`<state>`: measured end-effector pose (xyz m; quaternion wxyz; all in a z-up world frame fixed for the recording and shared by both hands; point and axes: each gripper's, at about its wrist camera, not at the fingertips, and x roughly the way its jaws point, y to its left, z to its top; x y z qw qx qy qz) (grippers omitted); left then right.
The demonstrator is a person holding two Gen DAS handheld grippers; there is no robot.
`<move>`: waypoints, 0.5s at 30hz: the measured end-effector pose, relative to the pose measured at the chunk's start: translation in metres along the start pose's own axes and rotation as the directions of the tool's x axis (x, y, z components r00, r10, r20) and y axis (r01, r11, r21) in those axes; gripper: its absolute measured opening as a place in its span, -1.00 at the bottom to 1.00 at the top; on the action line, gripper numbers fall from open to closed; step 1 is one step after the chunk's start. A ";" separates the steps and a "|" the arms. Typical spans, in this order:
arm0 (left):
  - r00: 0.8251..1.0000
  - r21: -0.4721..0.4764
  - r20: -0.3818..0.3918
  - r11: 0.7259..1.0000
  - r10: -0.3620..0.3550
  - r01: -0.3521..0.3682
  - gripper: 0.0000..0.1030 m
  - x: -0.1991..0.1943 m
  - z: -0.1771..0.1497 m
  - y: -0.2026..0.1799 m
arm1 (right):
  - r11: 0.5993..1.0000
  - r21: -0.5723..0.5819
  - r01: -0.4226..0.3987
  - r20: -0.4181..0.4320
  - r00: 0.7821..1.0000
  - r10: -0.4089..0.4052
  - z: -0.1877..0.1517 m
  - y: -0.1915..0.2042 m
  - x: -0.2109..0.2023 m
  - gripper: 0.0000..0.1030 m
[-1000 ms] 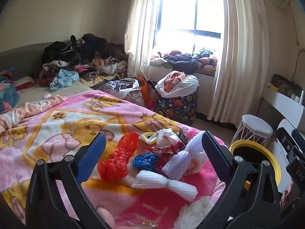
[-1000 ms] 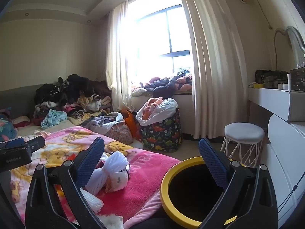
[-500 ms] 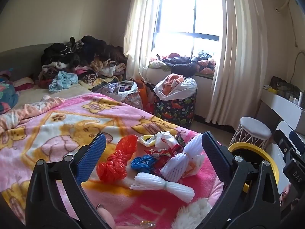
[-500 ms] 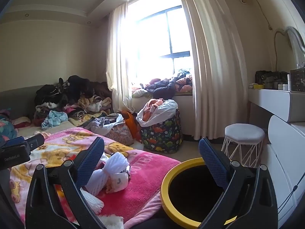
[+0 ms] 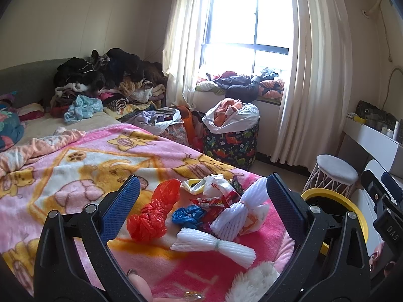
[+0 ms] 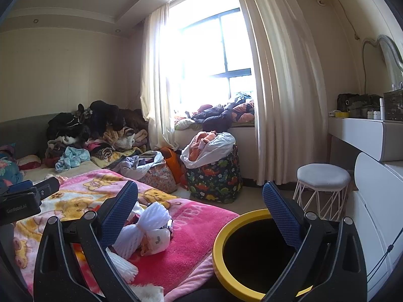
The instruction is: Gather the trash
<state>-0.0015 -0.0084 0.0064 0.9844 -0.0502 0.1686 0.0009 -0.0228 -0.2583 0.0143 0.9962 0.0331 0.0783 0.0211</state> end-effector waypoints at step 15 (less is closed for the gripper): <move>1.000 -0.002 0.002 1.000 -0.003 0.003 0.79 -0.002 0.002 -0.001 | 1.000 0.000 0.001 0.002 1.000 -0.001 -0.001 0.001 -0.001 0.88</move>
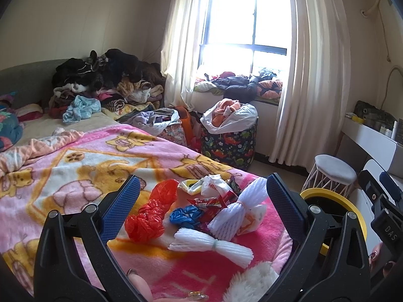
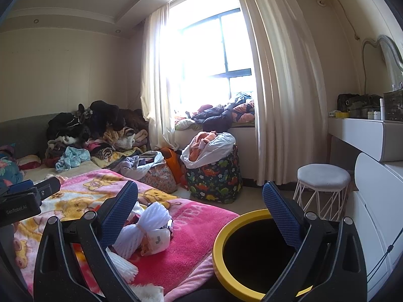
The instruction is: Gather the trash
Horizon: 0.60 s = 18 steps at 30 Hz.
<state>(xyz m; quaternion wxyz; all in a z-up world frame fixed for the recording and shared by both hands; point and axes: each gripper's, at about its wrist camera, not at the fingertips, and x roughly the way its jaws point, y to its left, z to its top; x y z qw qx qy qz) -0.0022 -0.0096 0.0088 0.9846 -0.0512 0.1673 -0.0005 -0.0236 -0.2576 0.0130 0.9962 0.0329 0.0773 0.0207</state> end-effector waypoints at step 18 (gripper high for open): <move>1.000 -0.002 -0.005 1.000 -0.007 0.007 0.79 -0.005 0.011 -0.010 | 1.000 0.003 -0.002 -0.002 1.000 0.002 0.001 0.001 0.001 0.88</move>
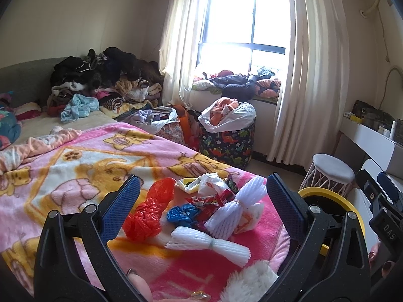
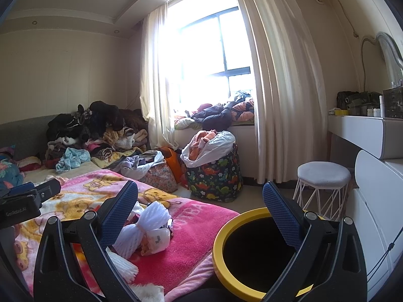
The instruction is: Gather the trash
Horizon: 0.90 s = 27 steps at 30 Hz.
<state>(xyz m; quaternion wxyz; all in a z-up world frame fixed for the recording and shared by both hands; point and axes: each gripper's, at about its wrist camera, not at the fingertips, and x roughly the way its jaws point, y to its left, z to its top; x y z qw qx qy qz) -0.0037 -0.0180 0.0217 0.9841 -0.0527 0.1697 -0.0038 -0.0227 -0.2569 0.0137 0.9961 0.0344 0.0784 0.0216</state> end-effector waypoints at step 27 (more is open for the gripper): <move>0.996 -0.178 -0.006 0.980 0.090 -0.090 0.79 0.012 -0.002 0.097 | 0.968 -0.043 -0.246 -0.158 0.959 0.237 0.008 0.082 0.042 0.88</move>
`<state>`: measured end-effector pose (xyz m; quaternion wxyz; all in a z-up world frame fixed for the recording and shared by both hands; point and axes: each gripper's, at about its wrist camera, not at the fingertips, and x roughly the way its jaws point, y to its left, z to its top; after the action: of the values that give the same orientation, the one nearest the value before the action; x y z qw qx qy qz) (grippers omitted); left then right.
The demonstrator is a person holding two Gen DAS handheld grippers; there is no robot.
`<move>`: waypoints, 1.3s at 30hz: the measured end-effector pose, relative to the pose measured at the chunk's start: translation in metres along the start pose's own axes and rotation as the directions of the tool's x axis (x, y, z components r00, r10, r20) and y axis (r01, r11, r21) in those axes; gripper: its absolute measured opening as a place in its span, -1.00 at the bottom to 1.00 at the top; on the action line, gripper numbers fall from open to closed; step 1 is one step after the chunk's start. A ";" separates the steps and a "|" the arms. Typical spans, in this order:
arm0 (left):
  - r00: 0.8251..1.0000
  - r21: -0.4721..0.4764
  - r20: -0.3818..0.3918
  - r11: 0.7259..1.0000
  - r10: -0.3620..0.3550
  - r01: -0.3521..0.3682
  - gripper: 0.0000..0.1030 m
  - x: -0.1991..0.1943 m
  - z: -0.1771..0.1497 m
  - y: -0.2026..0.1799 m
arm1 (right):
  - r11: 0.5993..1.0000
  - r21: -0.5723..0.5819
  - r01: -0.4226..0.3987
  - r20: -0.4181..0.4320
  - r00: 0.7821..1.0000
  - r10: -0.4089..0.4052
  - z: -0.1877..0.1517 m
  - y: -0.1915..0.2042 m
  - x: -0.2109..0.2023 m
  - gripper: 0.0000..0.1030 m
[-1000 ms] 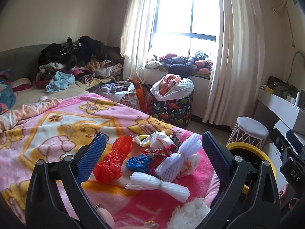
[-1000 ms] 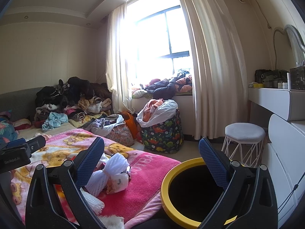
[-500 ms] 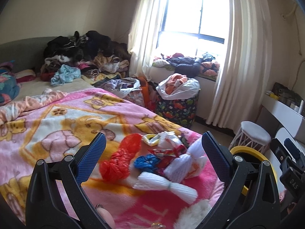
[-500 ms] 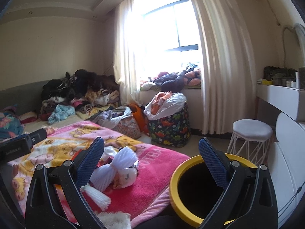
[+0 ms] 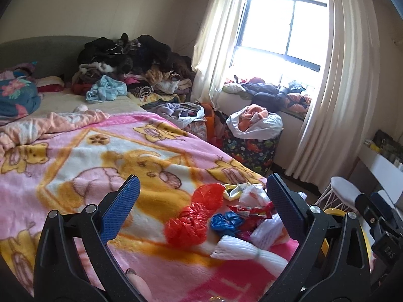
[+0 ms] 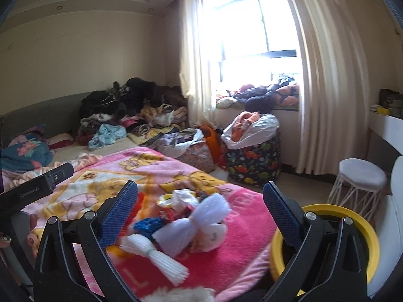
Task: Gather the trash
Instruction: 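Grasp the red plastic bag with left tool while right tool grasps white foam net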
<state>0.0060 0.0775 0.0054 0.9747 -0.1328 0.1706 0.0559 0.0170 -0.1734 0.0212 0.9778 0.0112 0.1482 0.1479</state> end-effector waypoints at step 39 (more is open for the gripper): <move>0.907 -0.065 -0.419 0.998 -0.052 0.028 0.22 0.159 -0.071 0.034 | 0.939 0.336 0.073 -0.472 0.876 0.101 -0.040 -0.063 0.184 0.31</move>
<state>0.1273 0.1006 -0.1229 0.9120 -0.1731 0.3718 0.0108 0.1912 -0.1807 -0.0741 0.8914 0.1455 0.4107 0.1251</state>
